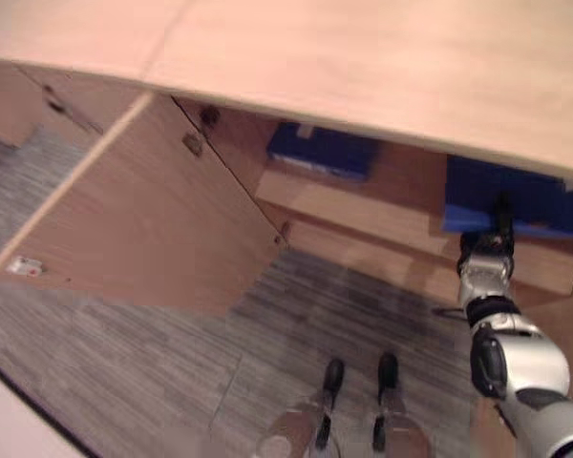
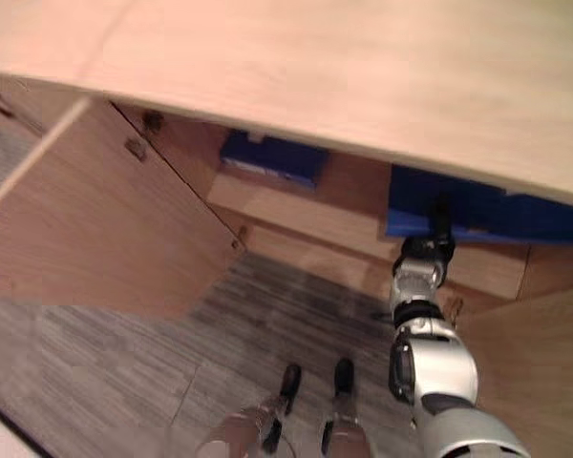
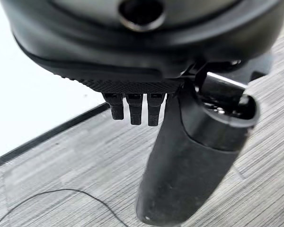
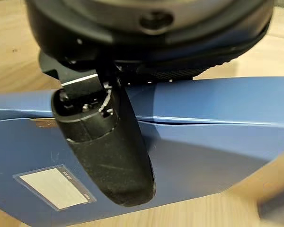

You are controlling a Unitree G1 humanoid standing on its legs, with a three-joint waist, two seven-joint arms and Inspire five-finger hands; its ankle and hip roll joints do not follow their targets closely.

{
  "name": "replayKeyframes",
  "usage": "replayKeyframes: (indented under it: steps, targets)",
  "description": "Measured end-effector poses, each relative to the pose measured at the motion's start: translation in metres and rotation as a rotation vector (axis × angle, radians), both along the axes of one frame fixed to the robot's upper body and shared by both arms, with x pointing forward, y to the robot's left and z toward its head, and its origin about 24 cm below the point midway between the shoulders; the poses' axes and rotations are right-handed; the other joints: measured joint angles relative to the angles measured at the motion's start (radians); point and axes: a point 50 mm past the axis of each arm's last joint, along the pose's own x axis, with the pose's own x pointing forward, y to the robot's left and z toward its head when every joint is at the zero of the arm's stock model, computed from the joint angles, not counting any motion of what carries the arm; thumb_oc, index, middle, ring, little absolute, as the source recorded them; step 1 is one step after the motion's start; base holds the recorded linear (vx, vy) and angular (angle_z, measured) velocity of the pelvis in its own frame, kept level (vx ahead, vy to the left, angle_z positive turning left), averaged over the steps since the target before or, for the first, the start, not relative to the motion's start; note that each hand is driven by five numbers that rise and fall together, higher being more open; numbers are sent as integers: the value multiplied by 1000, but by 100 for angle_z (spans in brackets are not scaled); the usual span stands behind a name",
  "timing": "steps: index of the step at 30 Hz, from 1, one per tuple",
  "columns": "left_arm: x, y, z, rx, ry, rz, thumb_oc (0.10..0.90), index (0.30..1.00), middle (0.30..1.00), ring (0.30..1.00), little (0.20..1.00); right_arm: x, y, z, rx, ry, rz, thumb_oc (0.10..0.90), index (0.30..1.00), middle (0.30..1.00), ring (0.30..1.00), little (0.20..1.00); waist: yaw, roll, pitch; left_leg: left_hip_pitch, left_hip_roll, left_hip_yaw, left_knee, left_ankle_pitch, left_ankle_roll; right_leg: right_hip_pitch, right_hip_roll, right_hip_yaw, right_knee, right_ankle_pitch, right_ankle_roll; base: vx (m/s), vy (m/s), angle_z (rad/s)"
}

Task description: Put the empty folder in the office cabinet

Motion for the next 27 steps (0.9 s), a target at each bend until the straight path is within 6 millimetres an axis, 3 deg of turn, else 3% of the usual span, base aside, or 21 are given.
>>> replayKeyframes:
  steps: [1,3,10,19,20,21,27]
  targets:
    - [19,-2,2,3,-57,-30,800,900,900,900,900,7,0,19,24,-24,-9,400,300,300,300,300,18,7,56,-31,2,3,0,9,-4,-34,2,1,0,11,-10,11,-52,-3]
    - [31,-1,4,10,-91,-41,800,900,900,900,900,12,4,34,25,-63,0,400,300,300,300,300,20,13,87,-39,7,4,-7,11,-7,-42,5,-1,0,18,-19,29,-53,-1]
    - [53,-2,9,25,-171,-73,800,900,900,900,900,16,5,69,29,-131,-35,400,300,300,300,300,18,15,86,-34,10,-23,-27,20,-15,-41,8,-22,0,15,-20,-7,-17,8]
    - [60,-2,11,27,-196,-90,800,900,900,900,900,17,5,85,48,-151,-67,400,300,300,300,300,20,18,83,-51,4,-24,-33,33,-17,-58,1,-26,0,8,-12,-5,-8,2]
    - [61,-3,11,27,-200,-91,800,900,900,900,900,17,4,86,47,-152,-69,513,469,469,469,469,19,20,82,-54,4,-25,-33,33,-17,-60,0,-29,0,8,-12,-7,-16,5]
    - [62,-3,12,28,-205,-91,800,900,900,900,900,16,3,86,44,-152,-71,800,900,900,900,900,19,21,82,-55,4,-25,-33,34,-17,-61,0,-31,0,9,-12,-12,-27,4]
    - [70,1,15,42,-245,-99,800,900,900,900,900,12,-16,103,-94,-112,-58,800,900,900,900,900,19,22,80,-60,5,-32,-33,35,-18,-63,0,-40,0,15,-21,-10,-18,2]
